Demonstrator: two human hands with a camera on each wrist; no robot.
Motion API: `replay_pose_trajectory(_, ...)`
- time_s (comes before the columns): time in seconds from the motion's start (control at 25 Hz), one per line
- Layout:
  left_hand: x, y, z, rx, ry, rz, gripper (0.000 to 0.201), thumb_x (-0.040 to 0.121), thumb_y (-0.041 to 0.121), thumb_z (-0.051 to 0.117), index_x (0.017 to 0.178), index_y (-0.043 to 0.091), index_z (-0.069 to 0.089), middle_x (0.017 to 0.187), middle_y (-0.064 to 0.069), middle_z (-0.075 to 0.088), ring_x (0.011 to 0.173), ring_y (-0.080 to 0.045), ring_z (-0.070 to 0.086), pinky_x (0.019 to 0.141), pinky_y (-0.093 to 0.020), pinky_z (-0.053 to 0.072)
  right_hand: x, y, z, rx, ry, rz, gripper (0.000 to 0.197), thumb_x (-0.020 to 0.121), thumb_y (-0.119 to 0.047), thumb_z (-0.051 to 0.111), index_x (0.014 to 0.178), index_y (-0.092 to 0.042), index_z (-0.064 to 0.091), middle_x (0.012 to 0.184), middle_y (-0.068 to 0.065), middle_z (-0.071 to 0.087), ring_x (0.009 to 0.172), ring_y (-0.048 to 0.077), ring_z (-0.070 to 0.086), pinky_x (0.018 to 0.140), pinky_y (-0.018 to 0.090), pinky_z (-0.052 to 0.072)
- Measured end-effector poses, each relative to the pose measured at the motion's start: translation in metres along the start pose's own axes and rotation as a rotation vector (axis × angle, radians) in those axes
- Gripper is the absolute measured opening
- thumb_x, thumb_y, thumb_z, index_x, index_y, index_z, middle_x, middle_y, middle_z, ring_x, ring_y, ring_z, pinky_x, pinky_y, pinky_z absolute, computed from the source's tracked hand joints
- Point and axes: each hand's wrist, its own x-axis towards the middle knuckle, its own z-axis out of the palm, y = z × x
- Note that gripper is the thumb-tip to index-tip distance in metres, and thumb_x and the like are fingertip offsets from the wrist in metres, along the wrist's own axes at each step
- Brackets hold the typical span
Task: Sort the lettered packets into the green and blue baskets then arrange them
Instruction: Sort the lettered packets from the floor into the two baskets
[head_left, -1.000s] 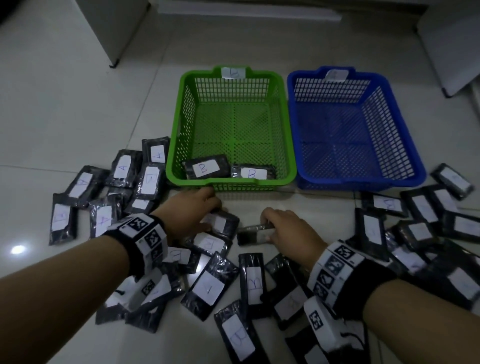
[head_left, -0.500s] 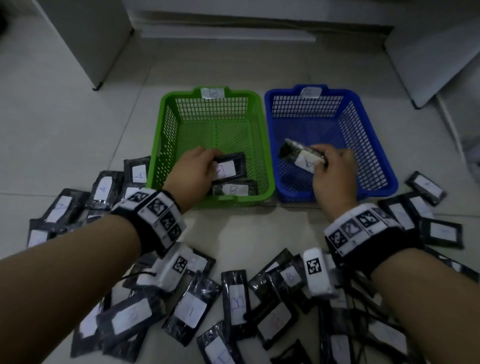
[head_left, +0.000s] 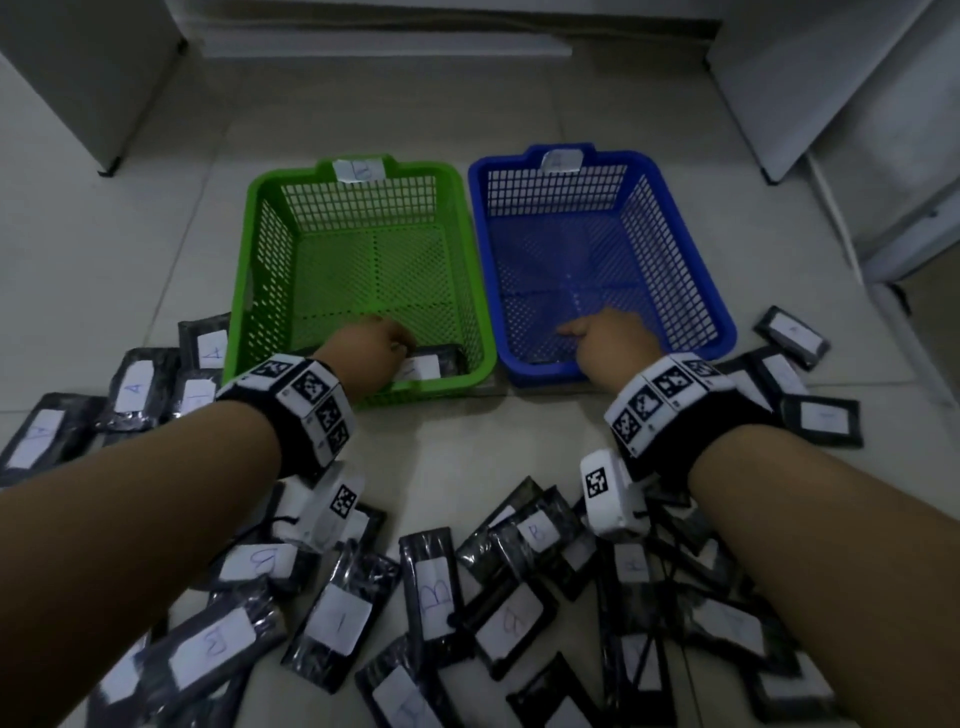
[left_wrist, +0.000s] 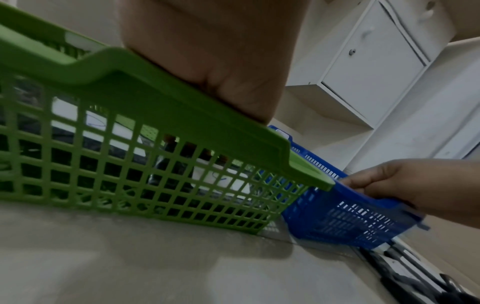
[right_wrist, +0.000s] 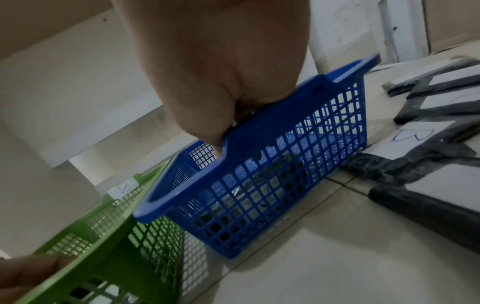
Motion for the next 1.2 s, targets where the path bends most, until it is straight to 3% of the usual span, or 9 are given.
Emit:
replay_pose_trajectory(0.16, -0.04, 0.013, 0.0, -0.076, 0.426, 0.4, 0.022, 0.091, 0.019, 0.05, 0.107, 0.015, 0.064, 0.104, -0.009, 0.057, 0.099, -0.028, 0.053, 0.086, -0.04, 0.045, -0.051, 0.004, 0.021, 0.316, 0.498, -0.313, 0.029, 0.086, -0.005, 0.05, 0.097, -0.022, 0.071, 0.099, 0.003, 0.064, 0.102, 0.025, 0.049, 0.085, 0.024, 0.038)
replay_pose_trajectory(0.24, -0.073, 0.026, 0.01, -0.077, 0.332, 0.632, 0.016, 0.09, 0.023, 0.051, 0.1, 0.017, 0.062, 0.094, -0.001, 0.057, 0.089, -0.017, 0.052, 0.079, -0.032, 0.043, -0.078, 0.004, 0.035, 0.389, 0.392, -0.417, 0.027, 0.081, -0.001, 0.054, 0.088, -0.019, 0.072, 0.09, 0.0, 0.065, 0.095, 0.021, 0.051, 0.082, 0.025, 0.041)
replay_pose_trajectory(0.36, -0.106, 0.036, 0.048, -0.181, -0.02, 0.47, 0.016, 0.087, 0.023, 0.058, 0.103, 0.025, 0.062, 0.091, 0.007, 0.06, 0.079, -0.008, 0.057, 0.076, -0.028, 0.05, -0.101, 0.015, 0.056, 0.237, -0.059, -0.374, 0.026, 0.08, -0.021, 0.067, 0.106, -0.027, 0.065, 0.109, -0.003, 0.06, 0.11, 0.017, 0.046, 0.092, 0.029, 0.04)
replay_pose_trajectory(0.44, -0.115, 0.041, 0.071, -0.246, -0.155, 0.293, 0.028, 0.084, 0.025, 0.063, 0.112, 0.024, 0.059, 0.097, 0.005, 0.063, 0.083, -0.01, 0.06, 0.083, -0.029, 0.051, -0.11, 0.023, 0.067, 0.093, -0.228, -0.336, 0.055, 0.071, -0.038, 0.076, 0.12, -0.03, 0.053, 0.121, -0.003, 0.053, 0.116, 0.019, 0.041, 0.094, 0.033, 0.04)
replay_pose_trajectory(0.6, -0.116, 0.056, 0.097, -0.13, -0.297, 0.201, 0.053, 0.081, 0.033, 0.065, 0.128, 0.02, 0.046, 0.116, -0.003, 0.058, 0.105, -0.019, 0.057, 0.086, -0.024, 0.043, -0.116, 0.032, 0.085, -0.016, -0.187, -0.357, 0.065, 0.069, -0.042, 0.077, 0.125, -0.027, 0.049, 0.118, 0.001, 0.051, 0.114, 0.022, 0.042, 0.094, 0.036, 0.04)
replay_pose_trajectory(0.8, -0.11, 0.068, 0.098, -0.076, -0.431, 0.113, 0.037, 0.08, 0.037, 0.067, 0.11, 0.019, 0.057, 0.108, -0.002, 0.064, 0.101, -0.021, 0.059, 0.078, -0.023, 0.044, -0.112, 0.043, 0.077, 0.235, -0.212, -0.318, 0.029, 0.08, -0.027, 0.071, 0.105, -0.018, 0.06, 0.104, 0.004, 0.057, 0.102, 0.02, 0.054, 0.076, 0.024, 0.04)
replay_pose_trajectory(0.92, -0.107, 0.062, 0.071, -0.273, -0.36, 0.091, 0.026, 0.077, 0.042, 0.069, 0.092, 0.023, 0.06, 0.089, 0.005, 0.066, 0.085, -0.016, 0.061, 0.066, -0.022, 0.044, -0.1, 0.042, 0.052, 0.645, -0.113, -0.237, 0.017, 0.084, -0.021, 0.069, 0.094, -0.016, 0.056, 0.088, -0.004, 0.061, 0.082, 0.011, 0.061, 0.07, 0.021, 0.049)
replay_pose_trajectory(1.04, -0.106, 0.051, 0.038, -0.568, -0.197, 0.075, 0.044, 0.064, 0.055, 0.066, 0.094, 0.022, 0.064, 0.088, -0.002, 0.071, 0.083, -0.021, 0.067, 0.077, -0.032, 0.052, -0.088, 0.03, 0.03, 1.226, -0.092, -0.17, 0.013, 0.089, -0.004, 0.06, 0.095, -0.011, 0.052, 0.089, 0.01, 0.065, 0.071, 0.018, 0.068, 0.066, 0.032, 0.057)
replay_pose_trajectory(1.2, -0.105, 0.046, 0.009, -0.831, -0.053, 0.069, 0.015, 0.087, 0.018, 0.064, 0.102, 0.015, 0.064, 0.093, -0.018, 0.072, 0.074, -0.025, 0.068, 0.077, -0.039, 0.056, -0.076, 0.009, 0.013, 1.395, 0.022, -0.196, 0.015, 0.091, 0.001, 0.055, 0.092, -0.013, 0.05, 0.088, 0.016, 0.064, 0.069, 0.025, 0.067, 0.058, 0.031, 0.055)
